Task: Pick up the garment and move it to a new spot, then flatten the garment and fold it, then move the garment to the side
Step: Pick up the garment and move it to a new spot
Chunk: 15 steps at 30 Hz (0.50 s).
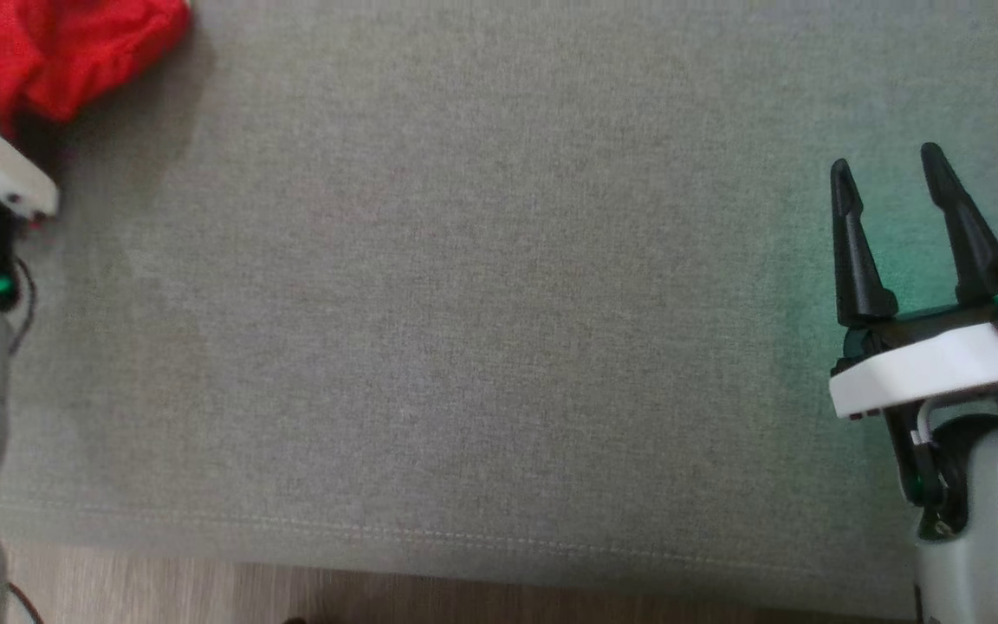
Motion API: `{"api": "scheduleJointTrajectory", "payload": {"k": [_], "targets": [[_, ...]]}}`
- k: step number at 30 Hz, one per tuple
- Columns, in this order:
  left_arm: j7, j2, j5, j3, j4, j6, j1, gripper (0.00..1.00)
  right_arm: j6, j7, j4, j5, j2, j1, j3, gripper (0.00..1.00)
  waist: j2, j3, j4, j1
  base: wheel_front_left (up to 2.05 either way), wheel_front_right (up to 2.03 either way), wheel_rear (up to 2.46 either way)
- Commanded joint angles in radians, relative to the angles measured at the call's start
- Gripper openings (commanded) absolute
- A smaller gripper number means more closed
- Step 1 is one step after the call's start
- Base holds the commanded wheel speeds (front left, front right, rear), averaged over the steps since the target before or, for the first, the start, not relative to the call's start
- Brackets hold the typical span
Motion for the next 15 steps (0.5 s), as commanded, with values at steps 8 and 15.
{"api": "scheduleJointTrajectory", "payload": {"k": [8, 15], "targets": [[-0.018, 0.1, 0.049, 0.142, -0.363, 0.01, 0.093, 0.0, -0.001, -0.04, 0.007, 0.026, -0.002, 0.015, 0.019, 1.0, 0.0, -0.15, -0.012, -0.0001, 0.0, 0.0, 0.0], [-0.018, 0.065, 0.101, 0.227, -0.642, 0.044, 0.328, 0.0, -0.001, -0.061, 0.034, 0.058, -0.001, 0.06, 0.024, 1.0, 0.0, -0.242, -0.047, -0.0001, 0.0, 0.0, 0.0]]}}
